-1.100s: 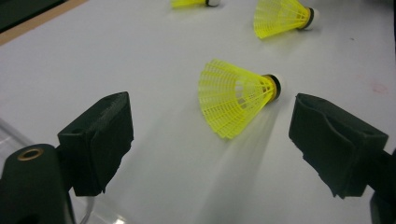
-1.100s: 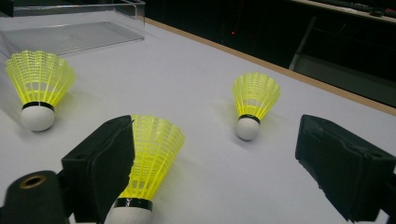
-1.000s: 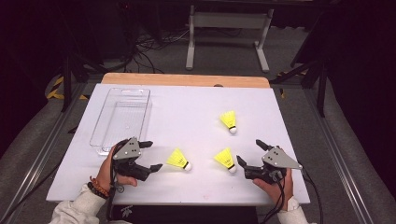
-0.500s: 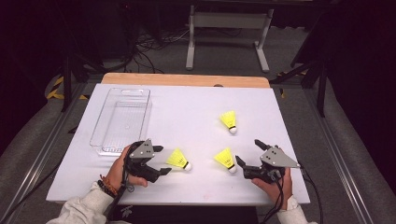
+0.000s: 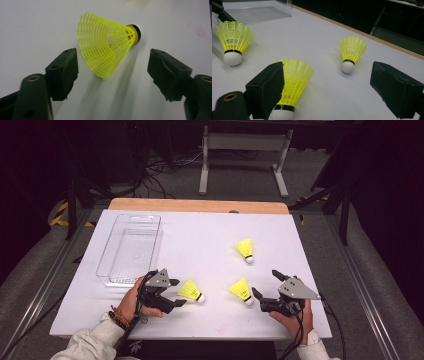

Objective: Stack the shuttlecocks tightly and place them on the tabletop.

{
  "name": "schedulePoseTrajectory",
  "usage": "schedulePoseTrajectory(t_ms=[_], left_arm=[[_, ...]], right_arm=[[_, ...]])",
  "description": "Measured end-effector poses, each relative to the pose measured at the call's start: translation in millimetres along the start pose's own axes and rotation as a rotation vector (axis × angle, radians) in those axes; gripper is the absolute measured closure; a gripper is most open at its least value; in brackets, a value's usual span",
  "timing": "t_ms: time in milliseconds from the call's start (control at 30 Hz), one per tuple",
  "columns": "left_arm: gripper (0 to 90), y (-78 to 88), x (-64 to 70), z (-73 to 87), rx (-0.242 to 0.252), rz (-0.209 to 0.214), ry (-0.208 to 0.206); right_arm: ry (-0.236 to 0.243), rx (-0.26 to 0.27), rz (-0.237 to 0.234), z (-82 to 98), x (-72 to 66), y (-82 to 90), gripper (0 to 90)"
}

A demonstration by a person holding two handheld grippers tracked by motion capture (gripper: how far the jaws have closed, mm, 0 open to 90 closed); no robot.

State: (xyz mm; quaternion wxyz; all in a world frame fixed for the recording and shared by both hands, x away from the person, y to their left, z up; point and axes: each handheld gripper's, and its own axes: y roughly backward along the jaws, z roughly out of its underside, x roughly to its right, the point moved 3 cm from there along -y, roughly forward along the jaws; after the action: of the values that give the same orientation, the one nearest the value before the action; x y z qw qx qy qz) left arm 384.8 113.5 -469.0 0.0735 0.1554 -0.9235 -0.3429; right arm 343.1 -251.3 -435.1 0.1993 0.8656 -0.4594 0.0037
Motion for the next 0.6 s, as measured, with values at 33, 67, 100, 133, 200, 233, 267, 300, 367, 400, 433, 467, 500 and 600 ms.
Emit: schedulePoseTrajectory(t_ms=[33,67,100,133,200,233,267,300,367,400,433,467,500,600], left_arm=[[29.0,-2.3,0.7,-1.1,0.003,0.017,0.012],[32.9,-3.4,1.0,-1.3,-0.005,0.020,0.011],[33.5,-3.4,1.0,-1.3,-0.005,0.020,0.011],[34.9,-4.6,0.1,-1.3,-0.008,0.023,0.021],[41.5,-5.7,-0.5,-1.6,-0.006,0.036,0.027],[42.4,-5.7,-0.5,-1.6,-0.006,0.036,0.027],[46.4,-6.8,-0.9,-2.1,-0.009,0.049,0.040],[47.9,-7.0,-1.1,-2.1,-0.014,0.047,0.037],[50.0,-8.3,-1.6,-2.1,-0.012,0.057,0.049],[53.4,-8.2,-1.6,-1.8,-0.016,0.063,0.052],[54.9,-7.8,-1.8,-1.8,-0.008,0.068,0.055],[57.7,-6.8,-2.3,-1.9,-0.001,0.067,0.057],[59.3,-6.8,-2.3,-1.9,-0.001,0.067,0.057],[63.0,-4.8,-2.0,-1.6,0.006,0.072,0.063]], right_arm=[[0.000,0.001,0.000,-0.1,0.1,0.1,12.9],[0.001,0.000,0.000,-0.1,0.4,0.0,12.9],[0.000,0.000,0.000,-0.1,0.6,0.1,12.9],[0.003,0.000,0.001,-0.1,0.7,0.2,12.9],[0.004,0.000,0.002,-0.1,0.8,0.3,12.9],[0.004,0.001,0.001,-0.1,1.1,0.2,12.9],[0.003,-0.001,0.001,-0.2,0.9,0.2,12.9],[0.004,-0.002,0.001,-0.1,0.7,0.3,12.9],[0.007,-0.001,0.000,0.0,0.9,0.4,12.9],[0.005,-0.002,0.000,0.1,0.8,0.5,12.9],[0.005,-0.003,0.000,0.2,1.2,0.3,12.9],[0.006,-0.004,-0.001,0.4,1.4,0.2,13.0],[0.006,-0.004,-0.001,0.4,1.4,0.2,13.0],[0.010,-0.004,-0.004,0.4,1.3,0.4,12.9]])
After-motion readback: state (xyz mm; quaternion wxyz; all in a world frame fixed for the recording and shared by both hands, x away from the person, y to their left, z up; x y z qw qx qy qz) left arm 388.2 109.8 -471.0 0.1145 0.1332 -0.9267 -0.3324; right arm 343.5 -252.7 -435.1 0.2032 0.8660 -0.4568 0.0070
